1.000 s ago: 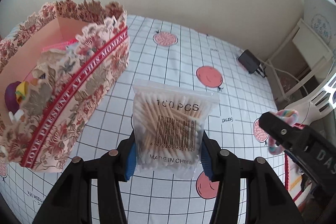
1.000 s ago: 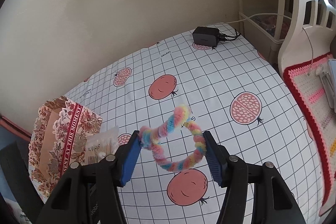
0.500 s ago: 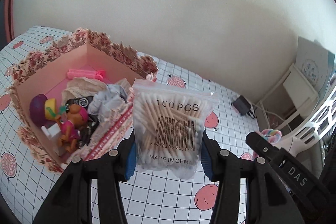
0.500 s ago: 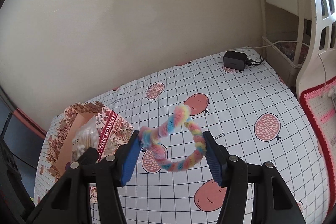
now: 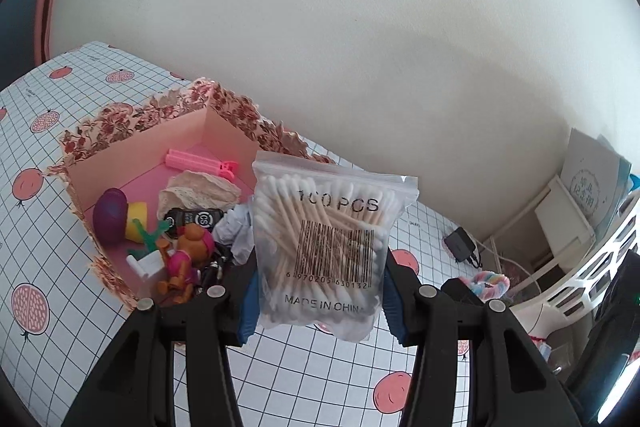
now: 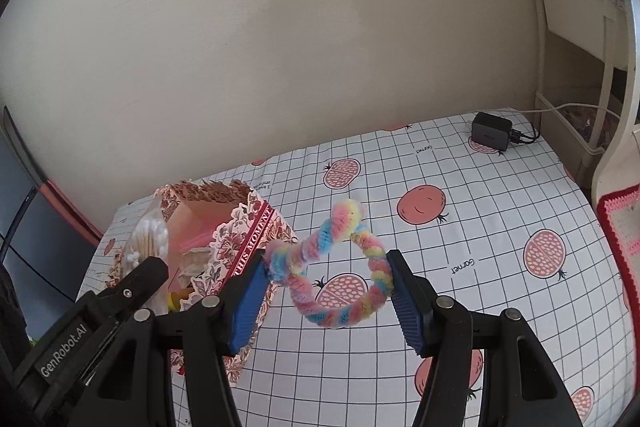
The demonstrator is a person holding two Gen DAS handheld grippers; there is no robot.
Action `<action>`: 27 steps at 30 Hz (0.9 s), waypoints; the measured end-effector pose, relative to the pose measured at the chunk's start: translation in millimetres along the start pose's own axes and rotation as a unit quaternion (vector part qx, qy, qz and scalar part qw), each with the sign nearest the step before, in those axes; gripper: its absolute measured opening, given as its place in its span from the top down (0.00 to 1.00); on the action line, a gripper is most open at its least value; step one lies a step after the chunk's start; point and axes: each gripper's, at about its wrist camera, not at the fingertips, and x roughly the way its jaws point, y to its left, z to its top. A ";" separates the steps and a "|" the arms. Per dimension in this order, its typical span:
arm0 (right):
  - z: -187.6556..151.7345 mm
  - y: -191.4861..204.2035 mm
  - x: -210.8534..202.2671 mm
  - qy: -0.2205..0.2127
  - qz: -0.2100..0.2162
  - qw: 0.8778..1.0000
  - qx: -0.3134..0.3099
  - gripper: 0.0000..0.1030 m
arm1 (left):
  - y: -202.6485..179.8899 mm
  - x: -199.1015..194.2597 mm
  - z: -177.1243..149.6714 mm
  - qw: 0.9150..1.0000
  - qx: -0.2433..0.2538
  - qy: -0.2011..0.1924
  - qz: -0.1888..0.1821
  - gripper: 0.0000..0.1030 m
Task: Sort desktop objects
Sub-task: 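Lift and carry the swab bag and pipe-cleaner ring over the gift box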
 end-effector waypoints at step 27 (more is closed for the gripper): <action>-26.4 99.6 14.4 0.003 0.067 0.996 -0.066 0.40 | 73.5 -36.7 22.1 0.994 -0.099 -0.051 0.001 0.49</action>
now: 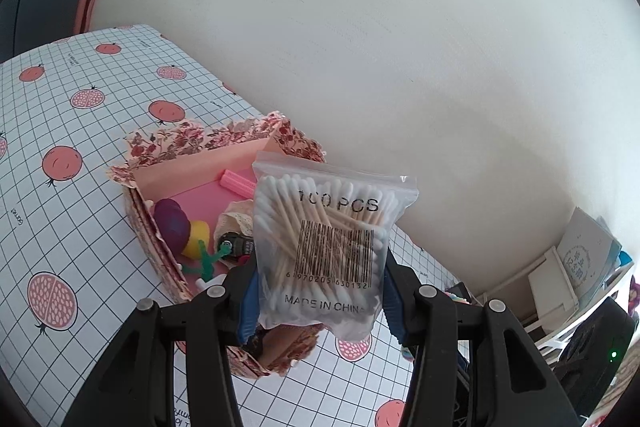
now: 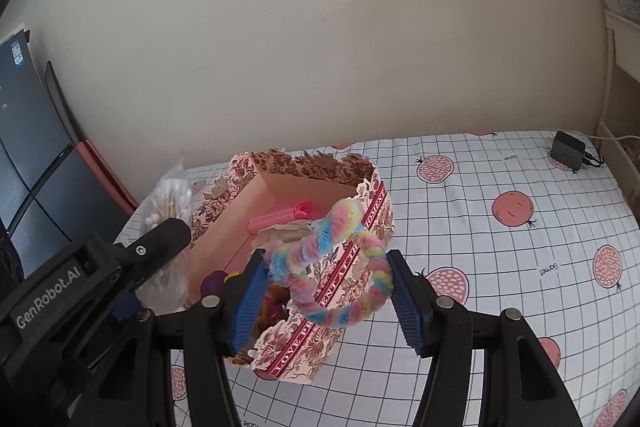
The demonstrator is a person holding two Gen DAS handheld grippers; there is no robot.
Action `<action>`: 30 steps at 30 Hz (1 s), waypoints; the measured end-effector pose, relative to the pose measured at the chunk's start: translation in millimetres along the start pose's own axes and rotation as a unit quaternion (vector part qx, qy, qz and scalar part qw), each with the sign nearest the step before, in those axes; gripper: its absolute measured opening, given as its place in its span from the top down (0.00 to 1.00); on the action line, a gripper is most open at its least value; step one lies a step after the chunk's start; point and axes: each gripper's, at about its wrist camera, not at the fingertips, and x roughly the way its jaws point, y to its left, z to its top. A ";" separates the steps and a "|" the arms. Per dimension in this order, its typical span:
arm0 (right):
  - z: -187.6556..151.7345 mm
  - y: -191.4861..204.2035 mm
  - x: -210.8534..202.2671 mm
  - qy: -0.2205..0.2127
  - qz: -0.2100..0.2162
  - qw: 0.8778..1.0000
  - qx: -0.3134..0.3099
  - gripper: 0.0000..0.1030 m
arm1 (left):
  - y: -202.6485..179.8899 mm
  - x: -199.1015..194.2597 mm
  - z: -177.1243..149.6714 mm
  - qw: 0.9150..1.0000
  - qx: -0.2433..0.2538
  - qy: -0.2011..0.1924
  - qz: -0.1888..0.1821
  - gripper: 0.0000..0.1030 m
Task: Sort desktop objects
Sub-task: 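Lift and carry the swab bag and pipe-cleaner ring over the gift box, then open both grippers to drop the swab bag and ring into the box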
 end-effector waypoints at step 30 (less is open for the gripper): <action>-21.7 55.4 20.9 0.022 0.046 0.997 -0.050 0.40 | 58.7 -7.2 18.5 0.997 -0.075 -0.018 0.020 0.49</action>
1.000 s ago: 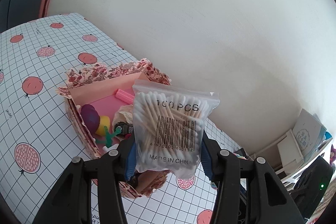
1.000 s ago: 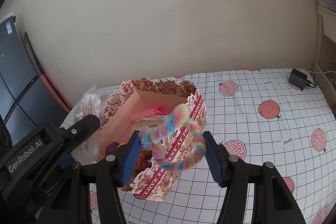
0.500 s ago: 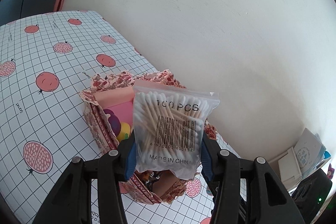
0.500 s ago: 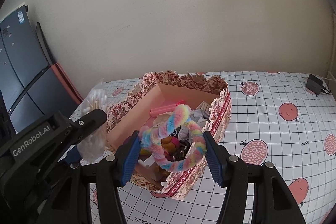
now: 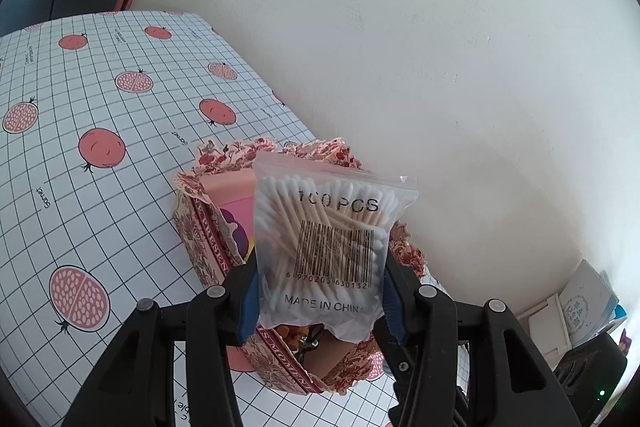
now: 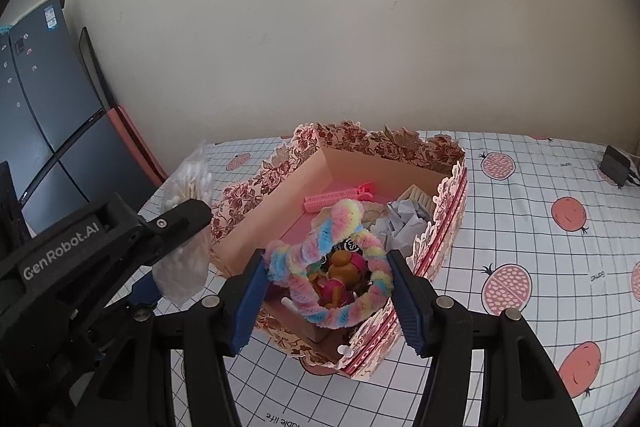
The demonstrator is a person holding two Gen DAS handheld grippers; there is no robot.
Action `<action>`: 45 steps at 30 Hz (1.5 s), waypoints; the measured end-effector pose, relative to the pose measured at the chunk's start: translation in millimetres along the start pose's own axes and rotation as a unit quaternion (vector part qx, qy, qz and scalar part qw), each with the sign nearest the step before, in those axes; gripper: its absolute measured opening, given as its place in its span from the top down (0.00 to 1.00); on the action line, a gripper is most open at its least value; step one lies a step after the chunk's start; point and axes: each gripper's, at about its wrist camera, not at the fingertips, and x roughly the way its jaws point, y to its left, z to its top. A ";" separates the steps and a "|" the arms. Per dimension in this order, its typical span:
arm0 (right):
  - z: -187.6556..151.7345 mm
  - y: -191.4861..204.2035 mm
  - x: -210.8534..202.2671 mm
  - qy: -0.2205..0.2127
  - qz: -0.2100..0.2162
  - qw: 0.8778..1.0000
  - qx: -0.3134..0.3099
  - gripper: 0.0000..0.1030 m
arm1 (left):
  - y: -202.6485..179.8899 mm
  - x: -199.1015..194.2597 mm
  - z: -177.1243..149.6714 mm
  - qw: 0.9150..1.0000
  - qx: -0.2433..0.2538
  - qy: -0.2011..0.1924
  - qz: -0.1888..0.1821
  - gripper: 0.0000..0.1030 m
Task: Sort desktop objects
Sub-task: 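Open both grippers to drop the swab bag and ring into the box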
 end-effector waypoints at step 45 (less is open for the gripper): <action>-8.3 -4.5 17.0 0.013 -0.005 1.000 -0.006 0.27 | 4.6 24.8 -10.9 0.998 -0.010 0.053 0.010 0.40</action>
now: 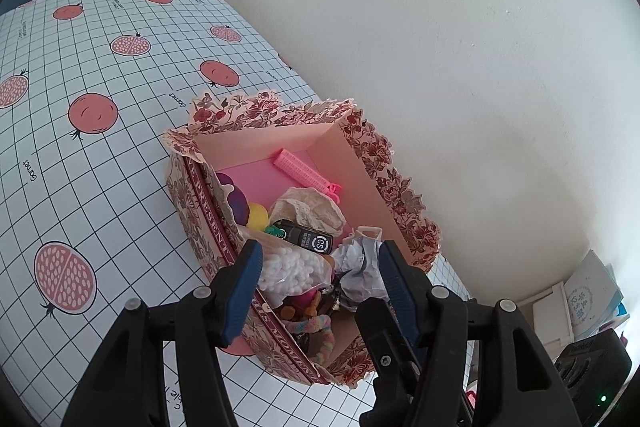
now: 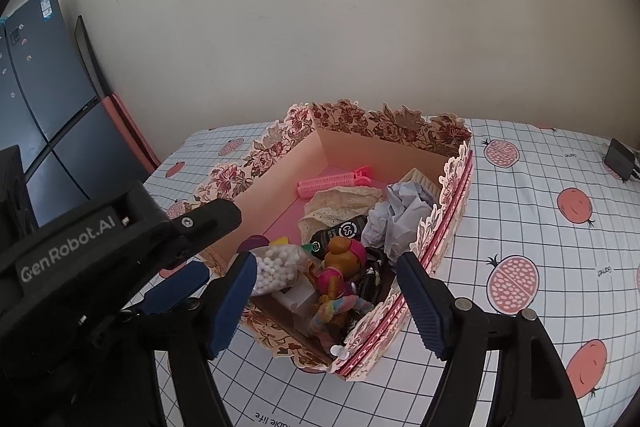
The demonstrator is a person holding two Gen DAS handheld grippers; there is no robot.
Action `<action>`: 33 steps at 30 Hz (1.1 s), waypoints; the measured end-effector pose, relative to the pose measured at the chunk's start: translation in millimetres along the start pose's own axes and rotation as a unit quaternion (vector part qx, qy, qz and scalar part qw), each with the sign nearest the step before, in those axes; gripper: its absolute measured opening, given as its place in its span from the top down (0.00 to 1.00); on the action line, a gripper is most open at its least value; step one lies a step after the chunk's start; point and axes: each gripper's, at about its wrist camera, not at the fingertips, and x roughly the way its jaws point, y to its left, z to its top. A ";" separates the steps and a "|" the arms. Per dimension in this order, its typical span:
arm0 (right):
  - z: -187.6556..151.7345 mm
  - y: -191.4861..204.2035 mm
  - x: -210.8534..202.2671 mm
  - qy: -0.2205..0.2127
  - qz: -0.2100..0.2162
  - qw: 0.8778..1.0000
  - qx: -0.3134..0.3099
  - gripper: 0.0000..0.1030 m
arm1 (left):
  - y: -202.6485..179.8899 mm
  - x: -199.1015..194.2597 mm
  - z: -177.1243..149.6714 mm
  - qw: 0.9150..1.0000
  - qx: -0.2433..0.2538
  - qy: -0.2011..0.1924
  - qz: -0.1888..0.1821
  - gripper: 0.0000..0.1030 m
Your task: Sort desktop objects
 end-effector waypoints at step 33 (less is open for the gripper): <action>9.3 -55.5 -13.6 0.008 -0.051 0.996 0.067 0.00 | -18.4 3.1 -3.5 0.994 0.052 0.013 0.096 0.10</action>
